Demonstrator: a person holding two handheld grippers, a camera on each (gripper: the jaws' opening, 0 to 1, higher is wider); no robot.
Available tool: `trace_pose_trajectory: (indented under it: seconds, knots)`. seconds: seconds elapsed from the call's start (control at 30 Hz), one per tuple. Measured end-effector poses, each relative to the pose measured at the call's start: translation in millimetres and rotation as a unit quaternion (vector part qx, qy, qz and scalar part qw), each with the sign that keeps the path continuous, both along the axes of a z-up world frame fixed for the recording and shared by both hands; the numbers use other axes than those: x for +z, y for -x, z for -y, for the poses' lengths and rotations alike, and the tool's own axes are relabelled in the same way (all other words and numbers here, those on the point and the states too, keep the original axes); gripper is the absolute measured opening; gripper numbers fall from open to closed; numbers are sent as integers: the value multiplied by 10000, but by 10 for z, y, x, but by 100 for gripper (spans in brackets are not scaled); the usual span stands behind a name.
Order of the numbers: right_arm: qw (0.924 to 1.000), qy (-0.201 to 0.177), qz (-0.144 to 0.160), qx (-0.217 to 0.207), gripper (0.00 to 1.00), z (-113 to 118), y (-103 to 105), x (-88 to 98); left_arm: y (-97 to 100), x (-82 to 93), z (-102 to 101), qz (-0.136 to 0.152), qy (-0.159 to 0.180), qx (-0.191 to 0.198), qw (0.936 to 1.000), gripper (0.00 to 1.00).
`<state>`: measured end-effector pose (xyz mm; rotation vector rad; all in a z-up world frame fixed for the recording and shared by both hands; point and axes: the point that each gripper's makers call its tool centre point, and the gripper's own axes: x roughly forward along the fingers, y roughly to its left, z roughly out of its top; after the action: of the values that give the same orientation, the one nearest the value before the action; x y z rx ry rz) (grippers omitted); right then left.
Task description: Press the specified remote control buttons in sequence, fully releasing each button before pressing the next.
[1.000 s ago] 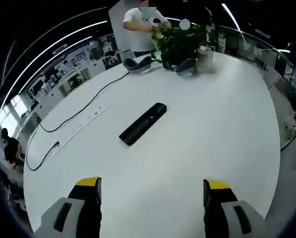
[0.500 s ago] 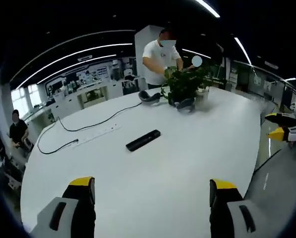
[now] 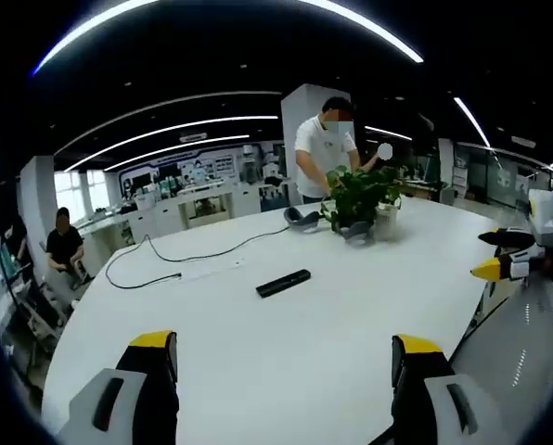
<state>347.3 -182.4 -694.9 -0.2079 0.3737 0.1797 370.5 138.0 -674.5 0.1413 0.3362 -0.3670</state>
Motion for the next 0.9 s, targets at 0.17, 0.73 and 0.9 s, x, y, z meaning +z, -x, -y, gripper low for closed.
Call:
trace_pose_trajectory:
  seconds: [0.17, 0.73, 0.9]
  knots:
    - [9999, 85, -116, -94, 75, 38, 6, -43, 74, -70, 8, 68, 162, 174, 9997, 100]
    - [9980, 132, -493, -361, 74, 130, 64, -177, 151, -278, 41, -329, -368, 40, 9988, 100]
    - [9977, 237, -509, -369, 72, 128, 62, -177, 178, -347, 68, -629, -182, -24, 9979, 100]
